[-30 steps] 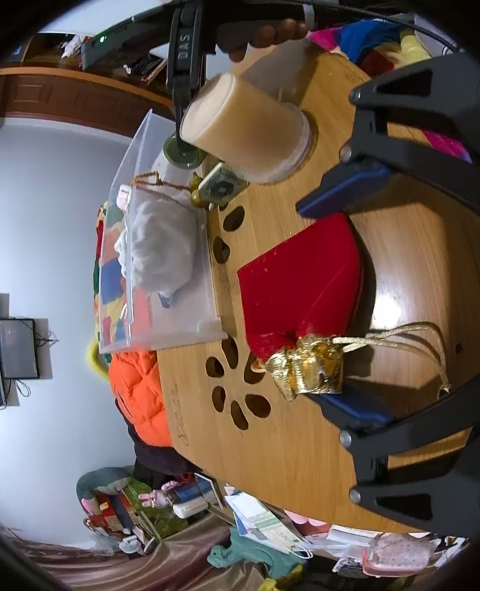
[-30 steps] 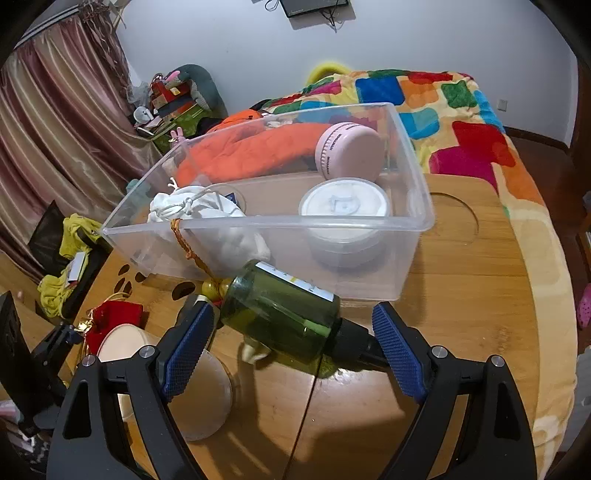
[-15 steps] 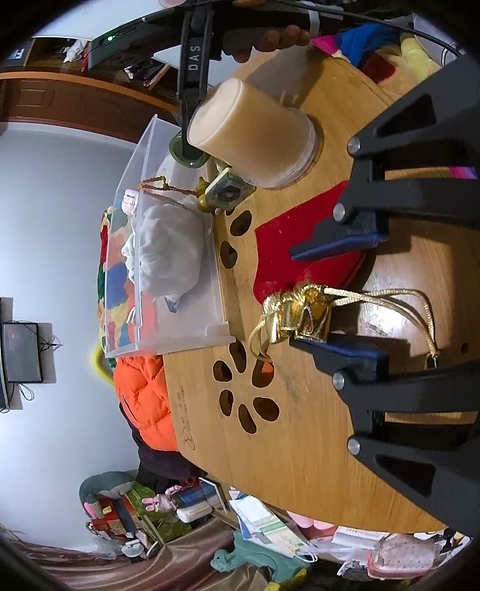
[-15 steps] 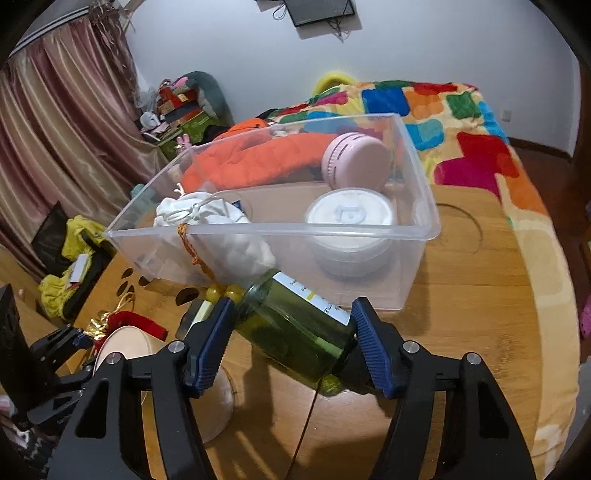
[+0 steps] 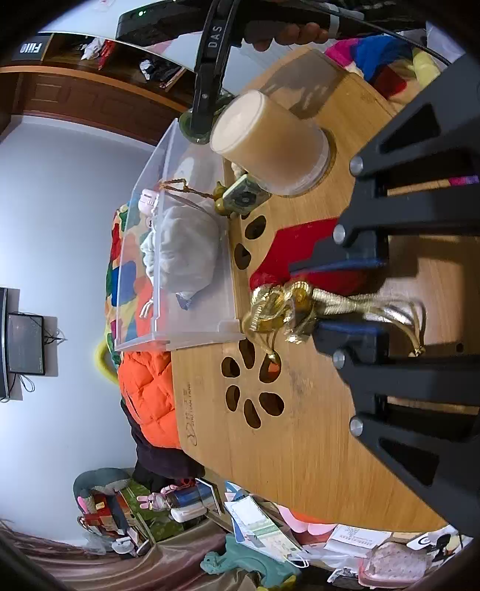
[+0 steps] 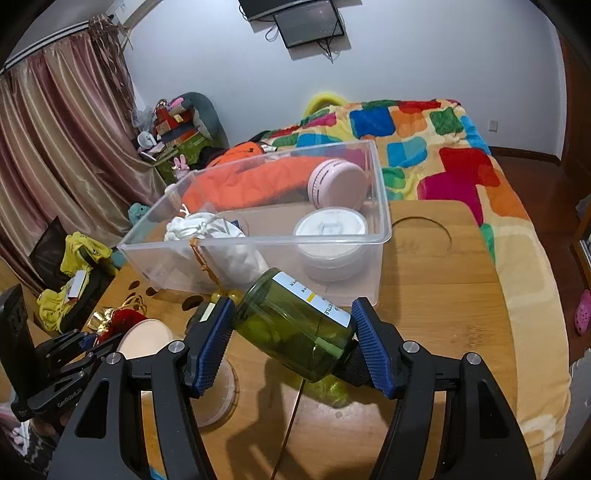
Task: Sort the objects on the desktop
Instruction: 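Grasp the red velvet pouch with the left gripper while the right grasps the green bottle, then carry the red pouch and green bottle over the clear box and release both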
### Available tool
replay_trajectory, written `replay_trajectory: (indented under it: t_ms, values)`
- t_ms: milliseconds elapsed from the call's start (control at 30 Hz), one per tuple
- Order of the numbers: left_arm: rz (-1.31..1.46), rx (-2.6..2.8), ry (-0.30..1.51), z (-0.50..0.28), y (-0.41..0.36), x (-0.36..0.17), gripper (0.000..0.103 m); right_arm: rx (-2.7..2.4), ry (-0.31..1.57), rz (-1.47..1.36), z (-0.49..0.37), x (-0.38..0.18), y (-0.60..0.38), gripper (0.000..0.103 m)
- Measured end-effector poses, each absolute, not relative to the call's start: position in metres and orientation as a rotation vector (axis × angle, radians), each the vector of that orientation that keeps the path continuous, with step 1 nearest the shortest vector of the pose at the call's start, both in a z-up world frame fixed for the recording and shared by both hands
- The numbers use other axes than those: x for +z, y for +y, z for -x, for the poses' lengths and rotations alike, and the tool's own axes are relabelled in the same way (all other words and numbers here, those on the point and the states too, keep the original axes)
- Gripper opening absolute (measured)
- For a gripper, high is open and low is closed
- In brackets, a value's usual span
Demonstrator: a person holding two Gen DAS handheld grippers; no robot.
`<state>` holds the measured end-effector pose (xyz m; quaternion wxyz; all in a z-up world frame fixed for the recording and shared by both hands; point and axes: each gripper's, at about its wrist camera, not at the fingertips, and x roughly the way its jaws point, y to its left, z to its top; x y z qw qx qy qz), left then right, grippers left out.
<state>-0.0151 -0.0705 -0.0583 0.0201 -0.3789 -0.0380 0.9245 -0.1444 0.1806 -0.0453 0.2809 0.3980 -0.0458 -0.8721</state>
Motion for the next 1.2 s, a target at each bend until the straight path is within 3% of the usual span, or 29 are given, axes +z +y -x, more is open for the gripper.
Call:
replay_trajectory:
  t_ms: [1200]
  values:
    - [0.957,2.903,-0.190,0.042,-0.090,0.014,0.016,-2.410,-0.053,-0.888,0.125,0.011,0.191,0.062]
